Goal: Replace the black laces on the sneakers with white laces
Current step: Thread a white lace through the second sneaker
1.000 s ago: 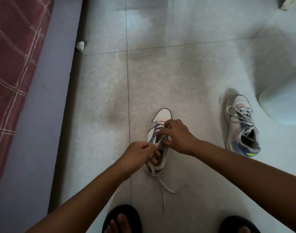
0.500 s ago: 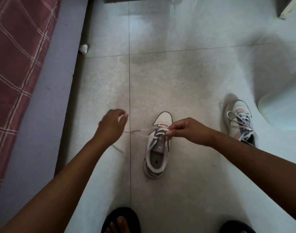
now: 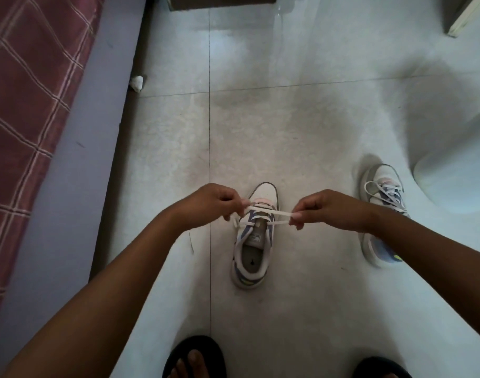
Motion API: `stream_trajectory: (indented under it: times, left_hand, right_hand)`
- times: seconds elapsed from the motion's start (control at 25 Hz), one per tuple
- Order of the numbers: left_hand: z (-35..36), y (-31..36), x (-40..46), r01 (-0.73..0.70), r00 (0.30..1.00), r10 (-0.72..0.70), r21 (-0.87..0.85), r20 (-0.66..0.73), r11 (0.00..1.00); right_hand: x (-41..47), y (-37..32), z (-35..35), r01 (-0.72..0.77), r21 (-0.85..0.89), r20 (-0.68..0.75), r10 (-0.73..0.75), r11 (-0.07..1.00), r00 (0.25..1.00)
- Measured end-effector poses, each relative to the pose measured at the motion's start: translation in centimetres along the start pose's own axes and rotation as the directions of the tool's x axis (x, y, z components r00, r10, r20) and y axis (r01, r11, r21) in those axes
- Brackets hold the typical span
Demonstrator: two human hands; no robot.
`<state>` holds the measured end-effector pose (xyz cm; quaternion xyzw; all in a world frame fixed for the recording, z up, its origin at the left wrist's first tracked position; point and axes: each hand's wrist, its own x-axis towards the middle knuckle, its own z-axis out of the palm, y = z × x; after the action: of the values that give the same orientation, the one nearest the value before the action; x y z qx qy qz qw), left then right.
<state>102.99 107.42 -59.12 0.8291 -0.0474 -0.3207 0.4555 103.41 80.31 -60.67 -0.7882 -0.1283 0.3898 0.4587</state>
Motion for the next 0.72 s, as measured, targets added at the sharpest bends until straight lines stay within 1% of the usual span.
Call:
stream_trajectory:
  times: [0.2,0.32,0.36,0.4,0.44,0.48,0.52,0.56,0.6,0.64,0.68,0.72]
  left_hand:
    - [-3.0,-1.1,-1.1,0.055,0.992,-0.048,0.051,-0.119,0.997]
    - [-4.7,-1.0,-1.5,0.071,0.966,-0.074,-0.024,-0.246,0.997]
    - [-5.1,-0.8,-1.6,0.069,0.95,-0.086,-0.066,-0.3,0.995]
    - [-5.2,-0.7,-1.6,0.063,0.936,-0.088,-0.085,-0.34,0.994]
    - [-5.0,-0.3,-1.6,0.059,0.934,-0.078,-0.065,-0.349,0.996]
    - [-4.4,0.3,-1.5,0.053,0.947,-0.051,-0.002,-0.318,0.999]
    - [-3.2,1.0,-1.4,0.035,0.969,-0.015,0.077,-0.245,0.996]
    - [-1.6,1.8,-1.1,0.007,0.988,0.014,0.138,-0.151,0.99]
    - [0.1,2.5,-0.8,-0.022,0.997,0.034,0.174,-0.068,0.985]
    - [1.7,3.2,-0.5,-0.053,0.998,0.056,0.207,-0.012,0.977]
    - [2.9,3.7,-0.1,-0.074,0.997,0.072,0.235,0.017,0.969]
    - [3.6,4.0,0.2,-0.082,0.997,0.08,0.242,0.018,0.967]
  right_hand:
    - [-1.2,4.0,-0.9,-0.139,-0.04,0.014,0.139,0.99,0.99]
    - [-1.0,6.5,-0.5,-0.248,0.074,-0.011,0.249,0.966,0.968]
    - [-0.8,6.9,-0.3,-0.29,0.074,0.005,0.29,0.954,0.957]
    - [-0.6,6.8,0.0,-0.323,0.036,0.026,0.322,0.946,0.946]
    - [-0.2,6.3,0.2,-0.342,-0.008,0.039,0.342,0.94,0.939]
    - [0.4,5.5,0.5,-0.333,-0.036,0.029,0.334,0.942,0.942]
    - [1.0,4.1,0.8,-0.288,-0.034,-0.006,0.288,0.957,0.957]
    - [1.5,2.3,1.0,-0.215,0.007,-0.053,0.215,0.977,0.975]
    - [2.0,0.5,1.4,-0.133,0.095,-0.073,0.14,0.987,0.987]
    - [2.3,-1.1,1.7,-0.071,0.216,-0.042,0.081,0.974,0.996]
    - [2.6,-2.4,2.1,-0.052,0.335,0.021,0.048,0.941,0.999]
    - [2.7,-3.1,2.5,-0.054,0.391,0.076,0.026,0.919,0.997]
